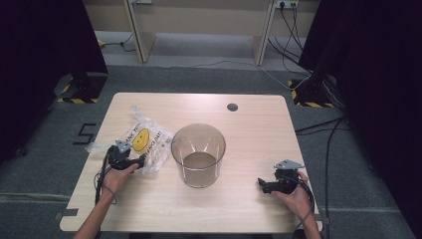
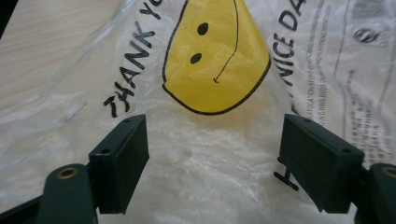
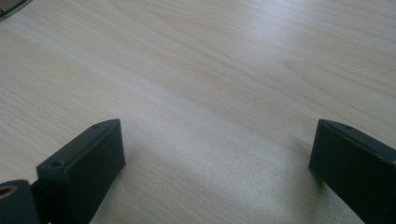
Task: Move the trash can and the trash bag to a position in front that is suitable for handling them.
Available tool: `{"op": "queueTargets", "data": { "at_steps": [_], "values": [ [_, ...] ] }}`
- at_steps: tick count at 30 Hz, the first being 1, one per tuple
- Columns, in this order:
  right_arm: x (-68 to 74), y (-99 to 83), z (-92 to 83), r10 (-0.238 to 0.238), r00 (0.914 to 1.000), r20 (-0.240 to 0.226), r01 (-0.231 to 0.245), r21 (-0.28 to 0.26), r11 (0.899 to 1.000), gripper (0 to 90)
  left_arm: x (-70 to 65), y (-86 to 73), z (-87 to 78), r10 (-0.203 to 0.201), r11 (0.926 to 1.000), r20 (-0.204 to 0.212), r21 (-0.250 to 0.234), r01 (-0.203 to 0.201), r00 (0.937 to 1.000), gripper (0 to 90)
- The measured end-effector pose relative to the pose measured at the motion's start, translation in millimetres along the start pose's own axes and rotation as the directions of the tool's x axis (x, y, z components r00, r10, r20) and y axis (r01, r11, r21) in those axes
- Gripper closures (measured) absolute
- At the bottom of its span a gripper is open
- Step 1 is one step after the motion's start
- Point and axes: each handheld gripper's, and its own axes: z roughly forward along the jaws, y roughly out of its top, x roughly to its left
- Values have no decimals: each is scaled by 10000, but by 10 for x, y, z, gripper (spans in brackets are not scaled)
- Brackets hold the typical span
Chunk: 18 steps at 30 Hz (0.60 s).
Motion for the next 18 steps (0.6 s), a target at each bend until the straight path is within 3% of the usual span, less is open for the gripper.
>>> {"op": "queueTargets", "data": {
  "at_steps": [9, 15, 18],
  "values": [
    [-3, 1, 2, -7, 10000, -29, 7, 5, 10000, 33, -332, 268, 240, 563, 9983, 392, 136, -569, 9976, 252],
    [-3, 0, 2, -15, 10000, -34, 15, -2, 10000, 33, -558, 478, 449, 416, 9991, 982, 89, -427, 9943, 257],
    [-5, 1, 2, -36, 10000, -36, 36, 12, 10000, 33, -665, 562, 528, 596, 9982, 1190, 15, -602, 9911, 260]
  ]
}}
